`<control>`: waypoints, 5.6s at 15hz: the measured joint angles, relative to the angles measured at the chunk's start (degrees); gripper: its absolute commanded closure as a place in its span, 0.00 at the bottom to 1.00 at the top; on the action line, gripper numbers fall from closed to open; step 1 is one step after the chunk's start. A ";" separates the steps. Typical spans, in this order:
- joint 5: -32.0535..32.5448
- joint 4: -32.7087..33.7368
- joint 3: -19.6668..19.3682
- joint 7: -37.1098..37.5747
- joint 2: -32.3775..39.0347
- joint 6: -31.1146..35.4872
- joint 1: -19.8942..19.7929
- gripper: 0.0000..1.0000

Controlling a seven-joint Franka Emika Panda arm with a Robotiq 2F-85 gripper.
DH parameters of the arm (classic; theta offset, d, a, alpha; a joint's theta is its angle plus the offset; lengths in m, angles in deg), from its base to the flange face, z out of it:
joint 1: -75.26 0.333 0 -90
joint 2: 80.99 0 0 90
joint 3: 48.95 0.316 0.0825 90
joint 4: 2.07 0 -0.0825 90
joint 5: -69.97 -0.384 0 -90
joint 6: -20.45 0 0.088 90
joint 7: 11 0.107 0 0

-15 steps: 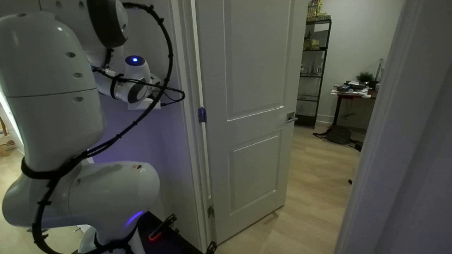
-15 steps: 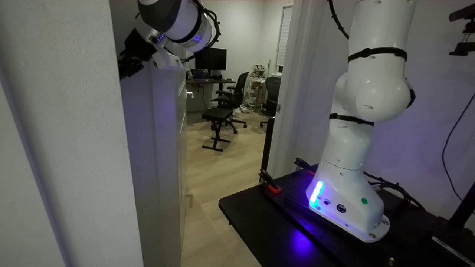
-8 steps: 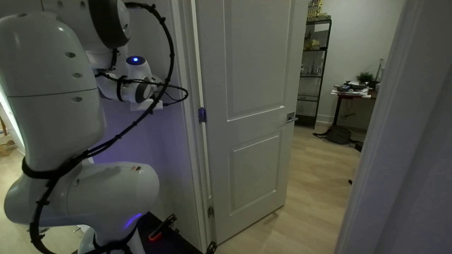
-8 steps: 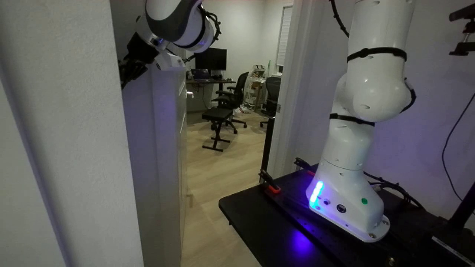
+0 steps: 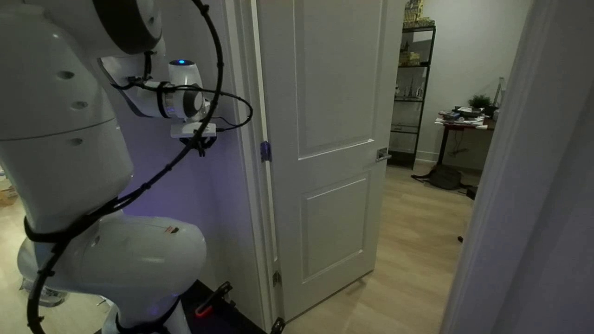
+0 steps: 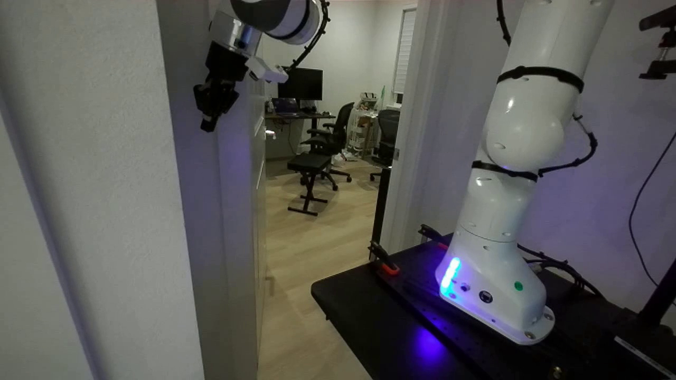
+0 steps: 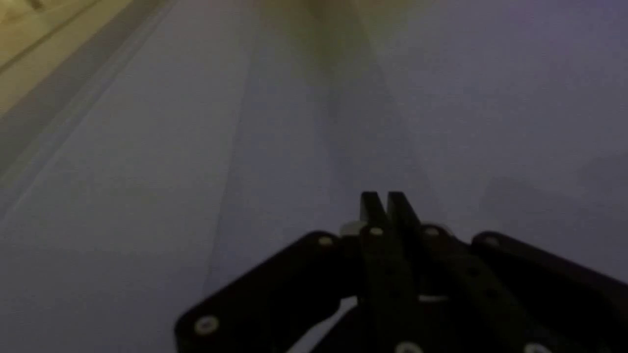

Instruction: Turn the light switch on and off four times

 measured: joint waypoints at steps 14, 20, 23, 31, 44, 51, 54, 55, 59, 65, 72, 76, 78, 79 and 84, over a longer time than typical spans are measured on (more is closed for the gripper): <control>-4.78 -6.75 -2.68 -0.82 -23.13 -24.90 -2.04 0.00; -4.78 -10.19 -4.57 -0.83 -28.36 -26.89 -2.12 0.00; -4.78 -11.07 -4.73 -0.83 -29.66 -26.83 -2.12 0.26; -6.47 -11.45 -4.49 -0.83 -30.57 -21.20 -1.87 0.87; -9.06 -14.33 -2.13 -0.77 -26.18 0.51 2.96 1.00; -9.07 -13.95 -1.90 -0.77 -20.22 8.68 5.76 1.00; -9.07 -13.60 -1.93 -0.77 -17.93 12.19 6.28 1.00; -9.07 -13.43 -1.97 -0.77 -17.17 13.24 6.40 1.00; -9.07 -12.13 -1.97 -0.77 -13.77 16.80 6.55 1.00; -9.07 -9.16 -1.98 -0.80 -7.59 21.54 6.72 1.00; -9.07 -5.24 -2.16 -0.91 -1.55 25.43 6.99 1.00; -9.51 -3.43 -2.17 -0.96 0.90 27.81 7.05 1.00; -11.07 -2.78 -2.13 -1.46 1.86 28.83 7.16 1.00; -12.22 -2.50 -2.07 -2.21 2.27 29.34 7.22 1.00; -21.55 -0.46 -1.42 -7.50 3.68 30.48 7.67 1.00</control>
